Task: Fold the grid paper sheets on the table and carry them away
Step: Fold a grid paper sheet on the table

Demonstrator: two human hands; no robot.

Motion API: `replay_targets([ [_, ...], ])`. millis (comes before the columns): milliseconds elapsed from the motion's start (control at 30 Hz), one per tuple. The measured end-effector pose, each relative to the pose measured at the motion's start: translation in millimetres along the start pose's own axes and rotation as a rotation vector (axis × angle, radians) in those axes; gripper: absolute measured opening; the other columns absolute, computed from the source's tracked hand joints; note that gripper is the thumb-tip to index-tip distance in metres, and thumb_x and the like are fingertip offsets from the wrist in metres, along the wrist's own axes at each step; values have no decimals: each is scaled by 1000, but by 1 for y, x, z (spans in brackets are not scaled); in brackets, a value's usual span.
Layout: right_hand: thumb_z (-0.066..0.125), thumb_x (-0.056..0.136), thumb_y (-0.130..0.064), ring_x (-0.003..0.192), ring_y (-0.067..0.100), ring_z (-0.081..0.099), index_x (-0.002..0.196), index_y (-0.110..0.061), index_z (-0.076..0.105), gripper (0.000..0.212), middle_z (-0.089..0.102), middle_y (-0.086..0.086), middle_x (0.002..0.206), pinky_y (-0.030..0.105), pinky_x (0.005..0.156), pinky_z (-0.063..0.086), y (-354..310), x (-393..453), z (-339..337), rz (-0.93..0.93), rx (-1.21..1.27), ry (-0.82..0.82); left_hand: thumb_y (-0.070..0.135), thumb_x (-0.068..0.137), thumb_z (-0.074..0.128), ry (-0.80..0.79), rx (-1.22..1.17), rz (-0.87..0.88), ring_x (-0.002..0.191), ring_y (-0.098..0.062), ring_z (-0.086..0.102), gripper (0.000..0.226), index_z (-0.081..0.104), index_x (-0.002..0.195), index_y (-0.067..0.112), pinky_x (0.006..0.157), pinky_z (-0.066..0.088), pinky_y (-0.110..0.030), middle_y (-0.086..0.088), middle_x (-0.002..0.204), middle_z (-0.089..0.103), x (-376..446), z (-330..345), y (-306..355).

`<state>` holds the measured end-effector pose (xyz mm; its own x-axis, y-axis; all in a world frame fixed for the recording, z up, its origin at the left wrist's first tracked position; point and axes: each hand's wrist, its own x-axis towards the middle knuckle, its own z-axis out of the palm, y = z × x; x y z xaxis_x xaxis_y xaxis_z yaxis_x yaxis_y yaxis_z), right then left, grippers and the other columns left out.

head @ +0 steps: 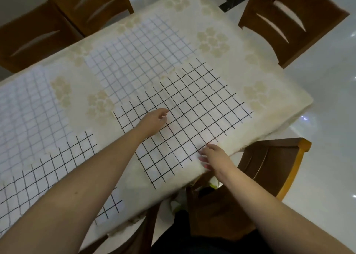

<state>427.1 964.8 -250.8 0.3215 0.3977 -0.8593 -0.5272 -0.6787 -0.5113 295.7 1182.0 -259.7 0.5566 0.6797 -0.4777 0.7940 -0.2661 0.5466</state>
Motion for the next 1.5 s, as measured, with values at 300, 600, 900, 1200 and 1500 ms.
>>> replay_targets([
  [300,47,92,-12,43,15,42,92,-9,60,13,50,4,60,15,31,26,18,33,22,243,413,230,21,102,45,121,-161,-160,64,-13,59,36,49,137,21,56,45,-20,-6,86,68,64,-18,-10],
  [600,51,99,-15,68,13,63,106,-5,62,16,66,5,91,24,51,47,25,35,20,186,585,223,21,100,46,146,-142,-220,64,-12,56,51,31,149,27,53,45,-21,-7,90,69,102,-41,-7],
  [900,65,87,-24,42,11,63,86,-7,62,18,69,3,57,20,34,46,34,46,15,61,794,63,16,98,47,184,-241,-265,59,-13,56,42,39,139,22,47,45,-21,-8,83,68,127,-40,1],
  [1200,64,93,-20,45,4,61,89,-12,65,8,66,-3,63,19,43,51,30,47,10,150,667,111,31,96,50,253,-276,-355,72,-20,55,28,55,119,15,55,43,-24,-12,99,64,144,-47,13],
  [1500,57,98,-17,37,8,44,79,-11,58,20,58,-1,60,25,44,37,26,30,4,96,671,67,32,101,49,213,-481,-496,51,-19,50,44,55,64,10,64,48,-29,-3,50,57,135,-53,18],
])
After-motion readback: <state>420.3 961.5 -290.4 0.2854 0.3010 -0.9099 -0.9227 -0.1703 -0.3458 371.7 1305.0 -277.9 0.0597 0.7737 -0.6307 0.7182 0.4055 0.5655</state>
